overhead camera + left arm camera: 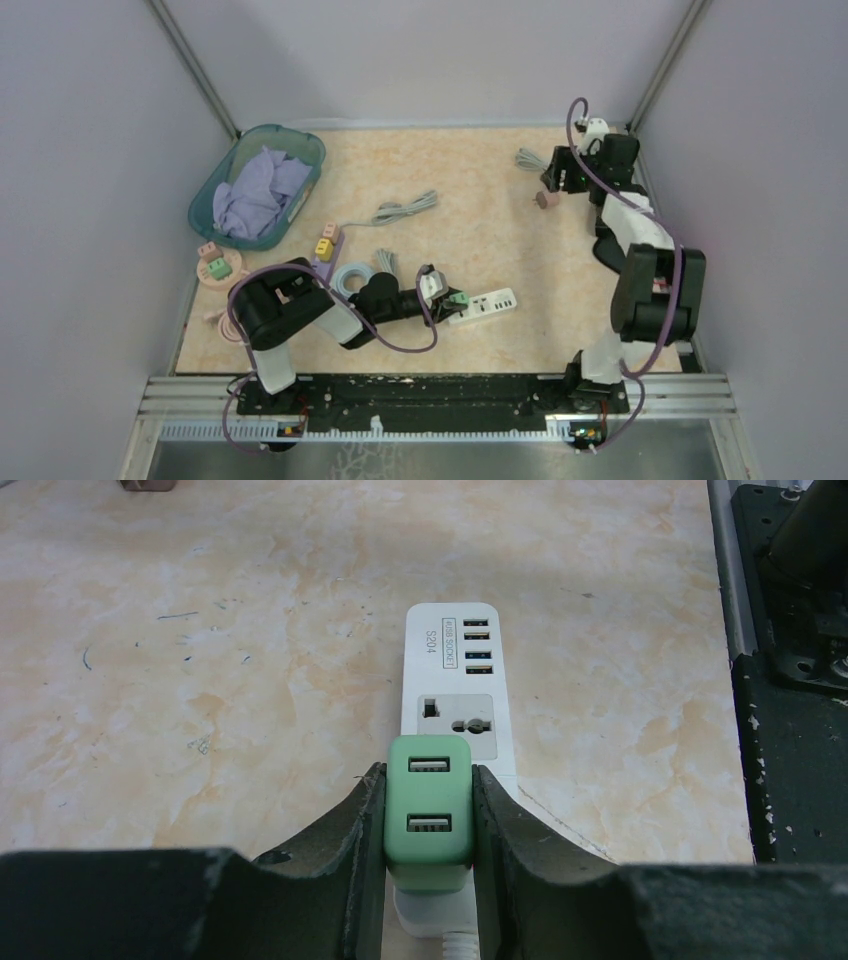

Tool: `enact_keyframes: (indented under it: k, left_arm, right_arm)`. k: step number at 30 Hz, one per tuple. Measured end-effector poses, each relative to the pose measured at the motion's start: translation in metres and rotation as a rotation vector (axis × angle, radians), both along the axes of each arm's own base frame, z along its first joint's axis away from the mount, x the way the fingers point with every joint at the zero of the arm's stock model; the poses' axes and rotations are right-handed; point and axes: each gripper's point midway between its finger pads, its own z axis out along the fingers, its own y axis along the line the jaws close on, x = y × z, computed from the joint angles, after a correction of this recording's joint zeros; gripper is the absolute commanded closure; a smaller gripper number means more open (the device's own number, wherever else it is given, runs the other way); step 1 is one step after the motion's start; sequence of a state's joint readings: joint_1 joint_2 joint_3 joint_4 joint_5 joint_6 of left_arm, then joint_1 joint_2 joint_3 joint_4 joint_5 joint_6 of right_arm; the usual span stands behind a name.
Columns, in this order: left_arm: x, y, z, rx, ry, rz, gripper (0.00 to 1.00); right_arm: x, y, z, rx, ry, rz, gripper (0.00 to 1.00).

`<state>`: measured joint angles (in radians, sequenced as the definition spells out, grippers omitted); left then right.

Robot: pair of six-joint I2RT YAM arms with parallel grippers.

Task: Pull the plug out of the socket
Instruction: Place the plug at the center of the board, then remove the plug from the socket.

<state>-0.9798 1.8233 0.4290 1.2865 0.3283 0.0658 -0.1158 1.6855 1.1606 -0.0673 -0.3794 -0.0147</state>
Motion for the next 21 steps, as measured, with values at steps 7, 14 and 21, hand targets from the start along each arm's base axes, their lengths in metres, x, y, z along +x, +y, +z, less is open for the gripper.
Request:
enact_keyframes:
  k: [7,14,21]
  left_arm:
    - [-0.001,0.0,-0.001,0.002,0.009,-0.004,0.47]
    - [-0.007,0.01,-0.016,0.061,0.06,0.004,0.28]
    - [-0.006,0.01,0.015,0.008,0.022,0.008,0.24]
  right_arm:
    - [-0.073,0.061,0.111,0.018,-0.336,0.445,0.37]
    - [-0.157,0.115,0.11,0.146,-0.443,0.81,0.36]
    - [-0.198,0.134,0.081,0.172,-0.478,1.023,0.32]
